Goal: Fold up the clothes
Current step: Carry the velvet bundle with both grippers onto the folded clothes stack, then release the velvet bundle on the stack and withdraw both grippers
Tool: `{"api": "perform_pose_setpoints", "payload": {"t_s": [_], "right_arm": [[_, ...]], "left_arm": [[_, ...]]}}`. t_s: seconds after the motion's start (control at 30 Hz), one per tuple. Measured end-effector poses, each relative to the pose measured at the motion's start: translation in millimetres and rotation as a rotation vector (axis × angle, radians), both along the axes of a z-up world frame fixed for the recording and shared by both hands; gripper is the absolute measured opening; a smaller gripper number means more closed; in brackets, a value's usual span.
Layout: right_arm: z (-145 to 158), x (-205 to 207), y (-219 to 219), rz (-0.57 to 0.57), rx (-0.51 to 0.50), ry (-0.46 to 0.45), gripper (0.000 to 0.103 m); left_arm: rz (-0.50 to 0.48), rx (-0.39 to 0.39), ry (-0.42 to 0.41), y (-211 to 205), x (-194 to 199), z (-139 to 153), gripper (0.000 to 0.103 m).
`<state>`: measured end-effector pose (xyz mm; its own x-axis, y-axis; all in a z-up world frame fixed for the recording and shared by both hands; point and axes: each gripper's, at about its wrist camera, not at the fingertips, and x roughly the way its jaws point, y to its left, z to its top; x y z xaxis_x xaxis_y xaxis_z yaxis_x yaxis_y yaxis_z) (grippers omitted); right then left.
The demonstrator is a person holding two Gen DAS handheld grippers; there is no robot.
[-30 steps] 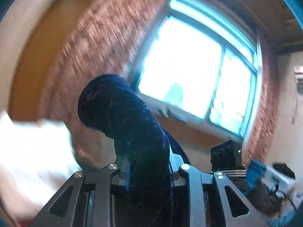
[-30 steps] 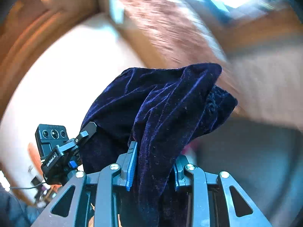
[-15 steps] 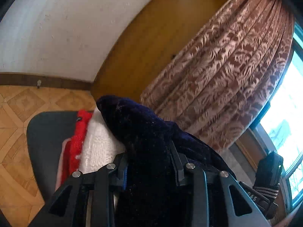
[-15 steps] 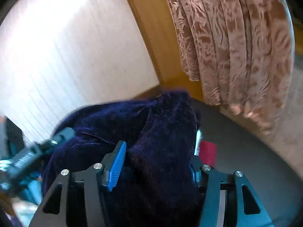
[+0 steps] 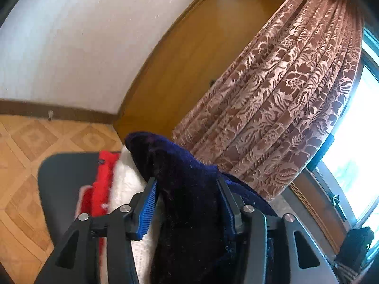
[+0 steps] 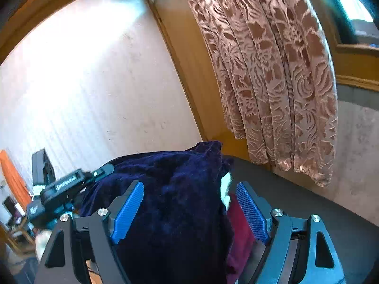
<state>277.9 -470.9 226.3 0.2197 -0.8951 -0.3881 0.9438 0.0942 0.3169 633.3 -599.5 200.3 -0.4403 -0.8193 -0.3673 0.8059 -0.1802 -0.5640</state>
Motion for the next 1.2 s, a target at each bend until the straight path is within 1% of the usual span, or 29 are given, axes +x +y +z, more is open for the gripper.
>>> {"api": "perform_pose_setpoints", "payload": {"t_s": [0.23, 0.33, 0.4, 0.47, 0.53, 0.6, 0.63, 0.67, 0.7, 0.73, 0.77, 0.83, 0.9, 0.93, 1.0, 1.07, 1.1, 1.17, 1.2], "right_arm": [[-14, 29, 18, 0.029, 0.003, 0.056, 0.083], [-16, 32, 21, 0.031, -0.009, 0.071, 0.083], [-15, 35, 24, 0.031, -0.011, 0.080, 0.083], [-13, 36, 29, 0.028, -0.017, 0.093, 0.084], [-10, 38, 35, 0.021, -0.029, 0.123, 0.084], [-7, 42, 47, 0.018, -0.047, 0.163, 0.084], [-5, 45, 54, 0.021, -0.058, 0.178, 0.085], [-6, 48, 64, 0.024, -0.070, 0.191, 0.087], [-9, 52, 74, 0.016, -0.075, 0.204, 0.091], [-14, 57, 83, 0.000, -0.074, 0.216, 0.099], [-19, 61, 91, -0.016, -0.073, 0.227, 0.103], [-30, 70, 107, -0.056, -0.060, 0.253, 0.103], [-44, 79, 118, -0.110, -0.013, 0.276, 0.103], [-51, 81, 121, -0.131, 0.015, 0.274, 0.103], [-63, 83, 126, -0.146, 0.069, 0.236, 0.103], [-72, 83, 131, -0.152, 0.115, 0.199, 0.103], [-73, 84, 134, -0.158, 0.129, 0.193, 0.103], [-74, 87, 140, -0.173, 0.147, 0.196, 0.103], [-74, 88, 144, -0.181, 0.156, 0.198, 0.103]], "left_arm": [[0.070, -0.067, -0.046, 32, 12, 19, 0.053], [0.065, -0.103, -0.075, 42, 12, 24, 0.054], [0.036, -0.141, -0.117, 51, 4, 27, 0.054], [-0.012, -0.170, -0.142, 60, -4, 29, 0.054], [-0.045, -0.202, -0.177, 70, -11, 31, 0.054], [-0.088, -0.242, -0.237, 92, -17, 29, 0.054], [-0.092, -0.261, -0.251, 105, -16, 28, 0.054], [-0.090, -0.272, -0.275, 119, -16, 25, 0.062], [-0.087, -0.271, -0.302, 131, -18, 22, 0.072], [-0.082, -0.268, -0.332, 142, -21, 18, 0.074], [-0.063, -0.257, -0.375, 159, -25, 11, 0.074], [-0.013, -0.238, -0.454, 189, -33, -2, 0.074], [0.027, -0.193, -0.564, 210, -46, -18, 0.074], [0.027, -0.167, -0.585, 216, -50, -23, 0.074], [0.013, -0.116, -0.596, 228, -56, -32, 0.074], [0.021, -0.095, -0.626, 242, -63, -33, 0.074], [0.024, -0.102, -0.642, 248, -67, -31, 0.074], [0.047, -0.159, -0.668, 266, -76, -22, 0.074], [0.063, -0.186, -0.673, 274, -79, -17, 0.072]]}}
